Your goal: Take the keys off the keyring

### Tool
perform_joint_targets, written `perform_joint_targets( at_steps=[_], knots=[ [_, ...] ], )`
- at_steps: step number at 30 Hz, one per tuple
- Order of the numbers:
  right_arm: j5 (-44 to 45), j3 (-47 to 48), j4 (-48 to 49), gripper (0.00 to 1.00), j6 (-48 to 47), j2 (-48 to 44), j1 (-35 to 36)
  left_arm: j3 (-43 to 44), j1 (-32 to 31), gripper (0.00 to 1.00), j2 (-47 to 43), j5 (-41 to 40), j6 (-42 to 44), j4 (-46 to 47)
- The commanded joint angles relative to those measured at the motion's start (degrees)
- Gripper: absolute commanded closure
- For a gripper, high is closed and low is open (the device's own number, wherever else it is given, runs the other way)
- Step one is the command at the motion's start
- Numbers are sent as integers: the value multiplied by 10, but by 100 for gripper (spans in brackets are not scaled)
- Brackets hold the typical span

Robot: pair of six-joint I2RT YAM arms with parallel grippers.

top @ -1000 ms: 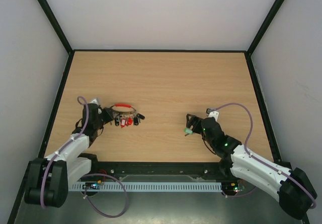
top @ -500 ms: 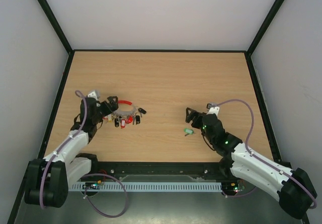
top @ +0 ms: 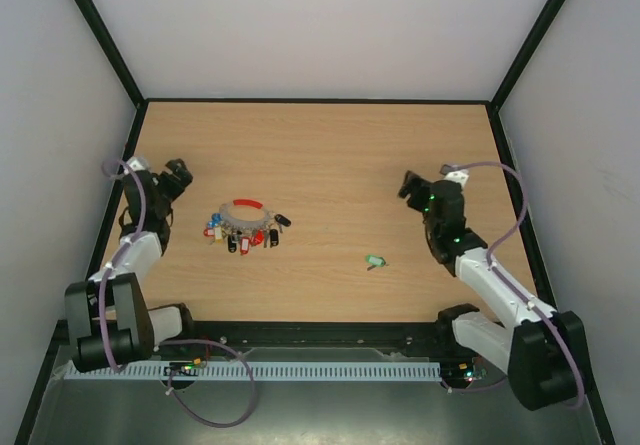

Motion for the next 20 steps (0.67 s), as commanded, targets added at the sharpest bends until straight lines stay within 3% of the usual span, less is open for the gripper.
perform_joint_targets(
  at_steps=[1, 5, 10, 14, 20],
  knots=[
    [-46, -21, 78, 2, -46, 11, -132, -33, 31, 0, -15, -96, 60, 82],
    [-55, -77, 172, 2, -48, 16, -240, -108, 6, 0, -47, -267, 135, 169],
    [28, -167, 345, 2, -111, 20, -249, -146, -13, 0, 1, -254, 186, 273],
    [18, -203, 459, 2, -139, 48, -249, -162, -21, 0, 43, -208, 202, 357],
    [-24, -214, 556, 2, -152, 123, -249, -182, -33, 0, 82, -187, 218, 455]
  ],
)
